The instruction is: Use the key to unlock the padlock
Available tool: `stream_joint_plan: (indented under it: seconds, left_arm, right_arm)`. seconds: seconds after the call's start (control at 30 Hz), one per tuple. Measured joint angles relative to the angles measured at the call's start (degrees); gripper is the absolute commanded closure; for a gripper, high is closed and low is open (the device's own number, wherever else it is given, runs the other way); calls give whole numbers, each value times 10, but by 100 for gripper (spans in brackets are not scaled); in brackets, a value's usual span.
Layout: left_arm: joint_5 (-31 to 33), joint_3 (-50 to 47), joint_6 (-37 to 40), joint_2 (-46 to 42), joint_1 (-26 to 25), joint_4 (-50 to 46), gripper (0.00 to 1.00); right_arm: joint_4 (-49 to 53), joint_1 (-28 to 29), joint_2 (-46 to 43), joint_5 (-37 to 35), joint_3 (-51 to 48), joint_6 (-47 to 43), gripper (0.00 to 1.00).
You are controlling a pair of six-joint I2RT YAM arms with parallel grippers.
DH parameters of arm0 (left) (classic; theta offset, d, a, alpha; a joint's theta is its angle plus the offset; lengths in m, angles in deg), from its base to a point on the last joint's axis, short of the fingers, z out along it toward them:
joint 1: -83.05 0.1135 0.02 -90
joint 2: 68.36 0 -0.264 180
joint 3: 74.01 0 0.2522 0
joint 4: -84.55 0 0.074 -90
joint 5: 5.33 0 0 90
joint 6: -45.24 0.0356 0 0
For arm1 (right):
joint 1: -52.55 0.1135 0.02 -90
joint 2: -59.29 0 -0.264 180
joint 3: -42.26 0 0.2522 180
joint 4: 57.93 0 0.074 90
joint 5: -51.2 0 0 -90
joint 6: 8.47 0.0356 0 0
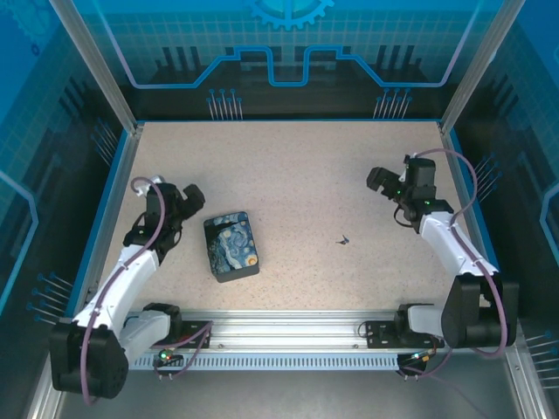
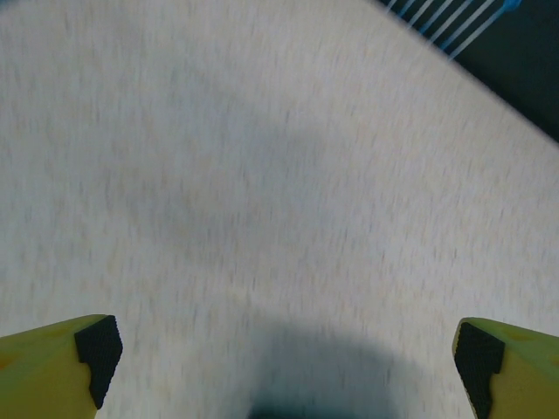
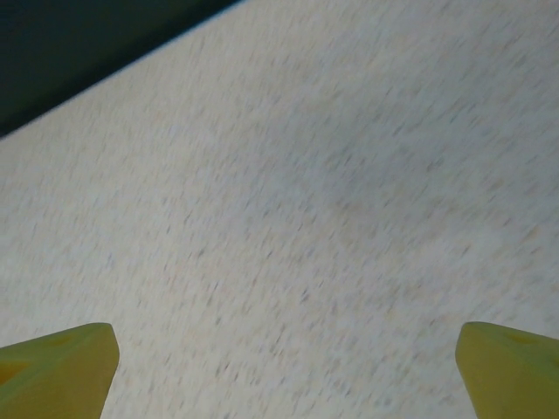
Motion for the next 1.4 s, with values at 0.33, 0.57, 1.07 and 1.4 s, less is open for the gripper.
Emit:
stream_joint_plan:
  seconds: [0.33,0.57,1.07,1.4]
  left_arm:
    - [-14,-17,-125,-79,-134,-192,1]
    - [-36,-72,-193,-96,-205,-215,1]
    - [-45,-66,-285,77,-384,-11,1]
    - [-70,184,-260,368,-405,116,1]
  right_arm:
    - [78,179,-62,-44,-24,25,0]
    - [85,204,-66,-16,-42,40,0]
    - [104,214,-71,28,-51,54,0]
    - [150,214,-109,13,-75,73,0]
